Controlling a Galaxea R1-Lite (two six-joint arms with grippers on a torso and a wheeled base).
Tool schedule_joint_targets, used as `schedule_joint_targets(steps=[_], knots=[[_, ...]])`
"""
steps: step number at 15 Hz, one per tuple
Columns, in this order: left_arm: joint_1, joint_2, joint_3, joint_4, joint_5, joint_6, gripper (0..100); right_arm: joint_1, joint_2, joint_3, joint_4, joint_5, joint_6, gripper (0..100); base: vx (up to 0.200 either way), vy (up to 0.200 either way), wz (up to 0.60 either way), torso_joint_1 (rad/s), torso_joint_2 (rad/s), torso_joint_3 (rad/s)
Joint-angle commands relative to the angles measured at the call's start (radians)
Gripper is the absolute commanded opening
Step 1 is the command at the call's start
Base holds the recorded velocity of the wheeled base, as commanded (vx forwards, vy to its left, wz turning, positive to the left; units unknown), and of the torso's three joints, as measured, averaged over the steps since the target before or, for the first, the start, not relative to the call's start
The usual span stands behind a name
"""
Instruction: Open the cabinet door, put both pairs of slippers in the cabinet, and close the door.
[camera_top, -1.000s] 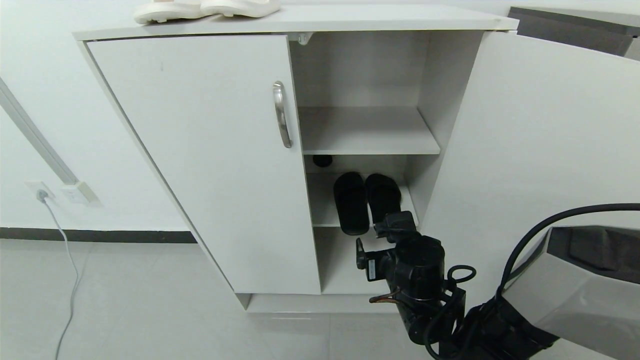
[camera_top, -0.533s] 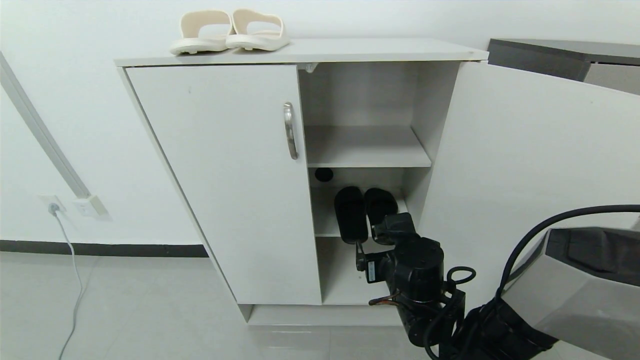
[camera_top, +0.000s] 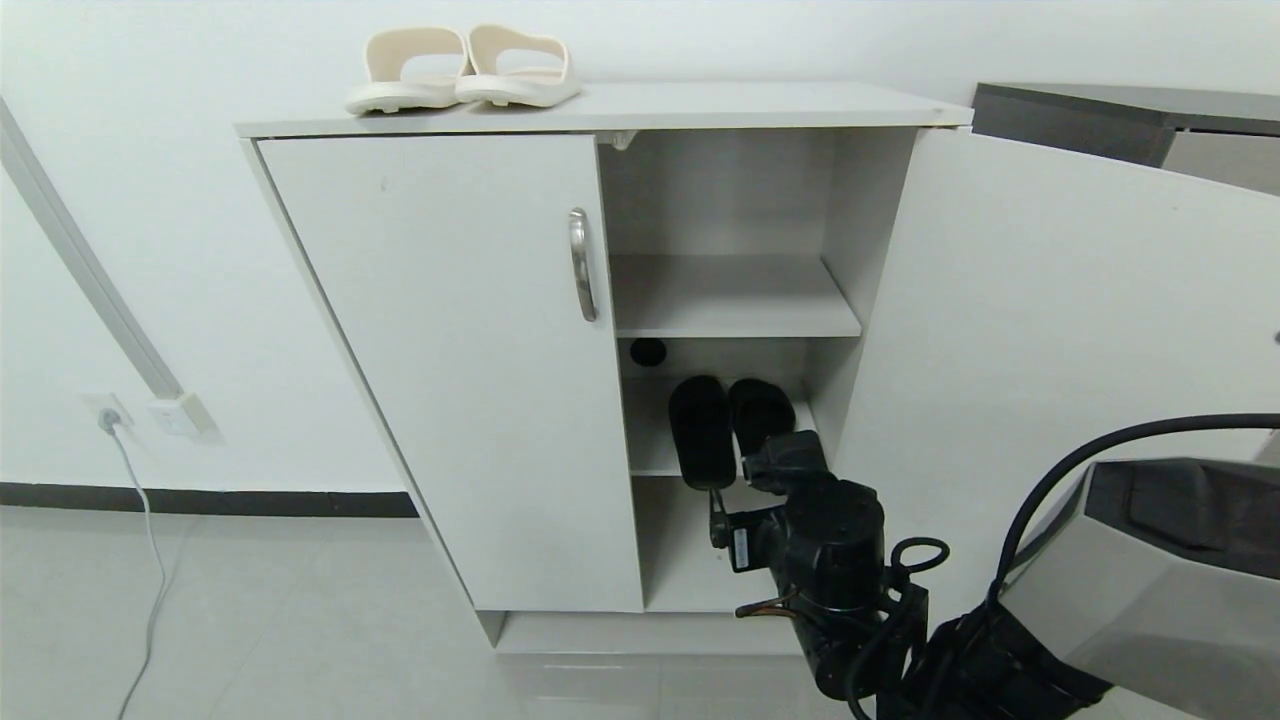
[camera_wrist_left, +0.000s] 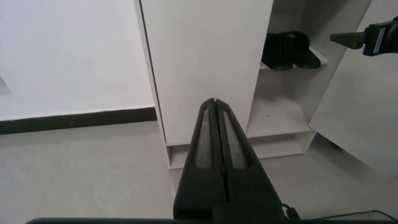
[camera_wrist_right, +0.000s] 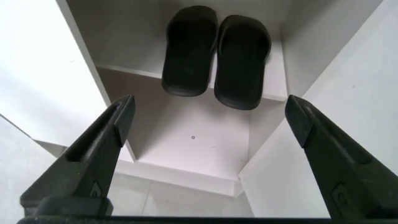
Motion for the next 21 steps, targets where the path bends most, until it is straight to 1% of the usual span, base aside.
schedule_joint_targets(steps=[1,18,19,21], knots=[[0.000,0.001,0.000,0.000,0.000,-0.002,0,0.003,0.004,0.001,-0.001,0.001,0.000,100,0.000,0.000,0.00,0.000,0.00,0.000],[0.000,0.001,0.000,0.000,0.000,-0.002,0,0.003,0.004,0.003,-0.004,0.001,0.003,100,0.000,0.200,0.00,0.004,0.00,0.002],[0.000,0.001,0.000,0.000,0.000,-0.002,0,0.003,0.004,0.000,-0.024,0.001,0.001,100,0.000,0.200,0.00,0.002,0.00,0.002],[0.000,0.001,0.000,0.000,0.000,-0.002,0,0.004,0.012,0.006,-0.113,0.010,-0.012,100,0.000,0.000,0.00,0.000,0.00,0.000]])
